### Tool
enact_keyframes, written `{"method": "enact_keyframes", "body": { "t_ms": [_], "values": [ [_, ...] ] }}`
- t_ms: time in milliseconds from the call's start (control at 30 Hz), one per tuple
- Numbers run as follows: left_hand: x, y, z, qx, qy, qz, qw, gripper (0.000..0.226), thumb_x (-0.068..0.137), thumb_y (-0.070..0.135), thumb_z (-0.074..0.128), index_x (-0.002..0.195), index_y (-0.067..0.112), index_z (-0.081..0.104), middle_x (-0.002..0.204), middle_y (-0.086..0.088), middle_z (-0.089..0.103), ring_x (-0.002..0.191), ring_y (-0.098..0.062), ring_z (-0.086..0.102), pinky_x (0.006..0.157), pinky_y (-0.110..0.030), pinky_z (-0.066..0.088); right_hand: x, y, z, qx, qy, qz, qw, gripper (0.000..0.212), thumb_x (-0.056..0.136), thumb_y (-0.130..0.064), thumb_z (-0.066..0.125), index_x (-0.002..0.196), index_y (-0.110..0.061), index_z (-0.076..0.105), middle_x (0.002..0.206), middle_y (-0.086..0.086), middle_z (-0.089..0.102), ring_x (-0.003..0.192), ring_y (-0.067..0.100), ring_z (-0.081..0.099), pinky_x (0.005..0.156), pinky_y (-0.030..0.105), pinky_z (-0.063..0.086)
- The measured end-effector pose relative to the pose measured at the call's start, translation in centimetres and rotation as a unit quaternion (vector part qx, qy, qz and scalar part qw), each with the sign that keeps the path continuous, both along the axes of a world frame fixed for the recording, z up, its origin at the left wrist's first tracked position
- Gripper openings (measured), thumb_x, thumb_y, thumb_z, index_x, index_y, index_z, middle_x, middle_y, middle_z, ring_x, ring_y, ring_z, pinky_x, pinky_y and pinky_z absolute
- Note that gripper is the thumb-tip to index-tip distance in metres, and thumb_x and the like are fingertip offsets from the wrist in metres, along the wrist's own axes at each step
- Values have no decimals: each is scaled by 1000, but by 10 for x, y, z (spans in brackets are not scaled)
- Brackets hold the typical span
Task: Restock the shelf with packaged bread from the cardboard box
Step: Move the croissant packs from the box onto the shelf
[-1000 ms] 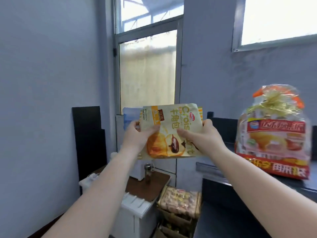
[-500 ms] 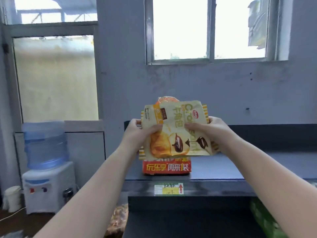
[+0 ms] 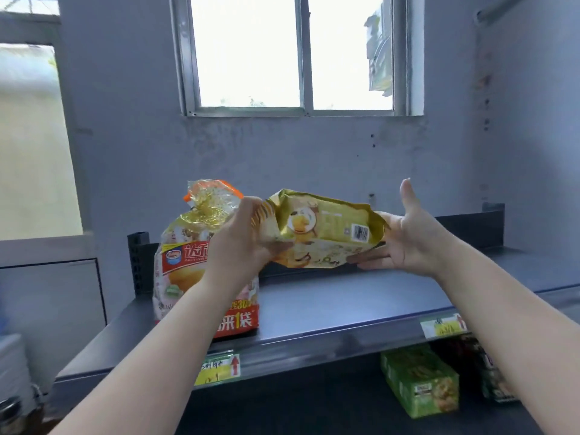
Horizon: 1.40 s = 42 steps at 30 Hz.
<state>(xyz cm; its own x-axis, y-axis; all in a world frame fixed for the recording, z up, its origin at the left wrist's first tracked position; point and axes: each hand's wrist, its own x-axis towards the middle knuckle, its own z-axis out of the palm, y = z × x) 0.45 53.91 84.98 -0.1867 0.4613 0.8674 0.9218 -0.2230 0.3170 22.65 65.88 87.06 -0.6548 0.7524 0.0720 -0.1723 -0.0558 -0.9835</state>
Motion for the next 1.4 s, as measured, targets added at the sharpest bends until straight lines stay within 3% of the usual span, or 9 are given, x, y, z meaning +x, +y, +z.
{"method": "enact_keyframes", "body": {
  "t_ms": [267,367,433,500,600,733,1000,1133,1400],
  "values": [
    [-4,22,-14,72,214,103,969,57,67,35,77,112,22,43,129,-4,51,123,-27,40,78,-45,52,-13,17,-23,-127,68,-58,988,17,83,-21,65,97,-12,62,88,12,70,65,29,72,58,39,60],
    [-1,20,-14,7,50,112,992,64,74,27,76,126,23,39,130,-1,46,110,-24,50,74,-37,51,-16,23,-31,-148,135,-59,978,11,83,-13,61,92,-7,61,84,13,70,70,29,70,58,36,60],
    [3,20,-11,-48,-181,-10,982,53,85,19,66,130,20,37,127,-2,47,90,-19,58,66,-31,52,-21,27,-36,-148,165,-72,972,11,84,-11,58,94,-8,59,89,14,67,73,28,67,57,35,59],
    [8,19,-5,-87,-457,-162,870,37,95,9,50,128,17,37,127,-14,52,79,-22,64,61,-34,58,-26,29,-40,-139,185,-81,969,6,87,-11,53,89,-8,58,84,13,66,66,26,67,56,33,58],
    [15,18,-5,-149,-570,-227,776,38,99,29,42,134,16,36,115,-13,61,80,-28,65,64,-41,55,-32,31,-47,-119,210,-102,965,8,88,-10,52,88,-6,59,91,16,66,70,28,65,60,37,57],
    [26,22,-3,-220,-501,-208,811,46,89,53,48,124,23,42,92,2,59,81,-21,63,78,-41,51,-32,37,-56,-64,237,-186,951,49,79,-10,66,125,-3,47,116,21,59,84,30,63,55,35,57],
    [45,40,-20,-181,-363,-164,899,46,79,29,72,115,28,43,101,9,59,91,-11,62,57,-28,60,-3,44,-63,146,149,-164,964,55,83,-6,67,132,-11,42,117,10,64,101,20,64,82,29,53],
    [52,57,-30,-134,-303,-141,933,65,72,18,79,125,29,42,104,5,64,92,-12,63,76,-36,58,11,52,-70,232,53,-177,955,57,78,-9,73,128,-18,48,116,-1,63,103,13,63,80,24,53],
    [100,112,-41,-114,-318,-202,919,57,71,22,80,114,32,43,97,14,61,89,-6,61,75,-26,51,42,76,-88,221,80,-284,930,46,79,-26,73,121,-26,53,120,-1,62,111,16,60,97,42,50]
  ]
}}
